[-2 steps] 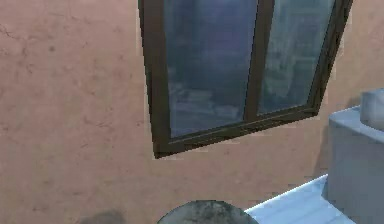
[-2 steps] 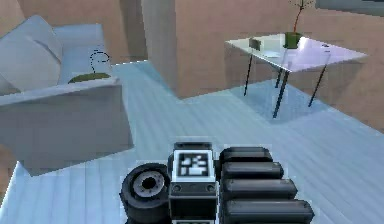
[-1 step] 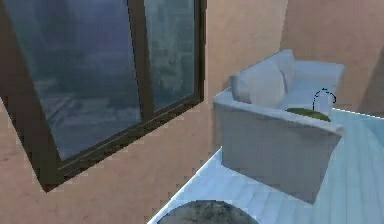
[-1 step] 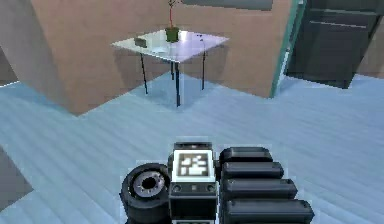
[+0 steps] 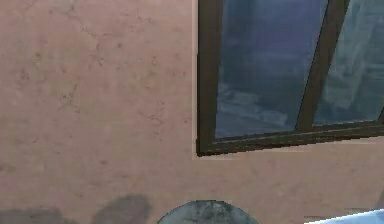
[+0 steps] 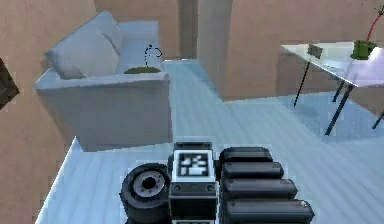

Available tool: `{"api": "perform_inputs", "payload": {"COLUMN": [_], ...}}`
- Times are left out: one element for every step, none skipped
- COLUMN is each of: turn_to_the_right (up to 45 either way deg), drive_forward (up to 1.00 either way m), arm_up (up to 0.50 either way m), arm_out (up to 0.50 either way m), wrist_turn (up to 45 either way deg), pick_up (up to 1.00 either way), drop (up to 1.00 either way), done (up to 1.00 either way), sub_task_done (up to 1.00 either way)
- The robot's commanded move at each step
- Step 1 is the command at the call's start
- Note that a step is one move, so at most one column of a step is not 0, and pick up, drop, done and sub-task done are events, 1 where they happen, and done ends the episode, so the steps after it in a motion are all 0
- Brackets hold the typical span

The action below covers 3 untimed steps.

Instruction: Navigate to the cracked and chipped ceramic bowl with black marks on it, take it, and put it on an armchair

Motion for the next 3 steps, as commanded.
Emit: {"api": "perform_inputs", "payload": {"turn_to_the_right": [-45.0, -45.0, -6.0], "drive_forward": [0.0, 0.0, 0.0], "arm_up": [0.0, 0.0, 0.0], "arm_out": [0.0, 0.0, 0.0], "wrist_turn": [0.0, 0.0, 0.0], "pick_up": [0.0, 0.0, 0.0], "drop": [0.0, 0.0, 0.0], "done": [0.0, 0.0, 0.0], "sub_task_done": [0.0, 0.0, 0.0]}}
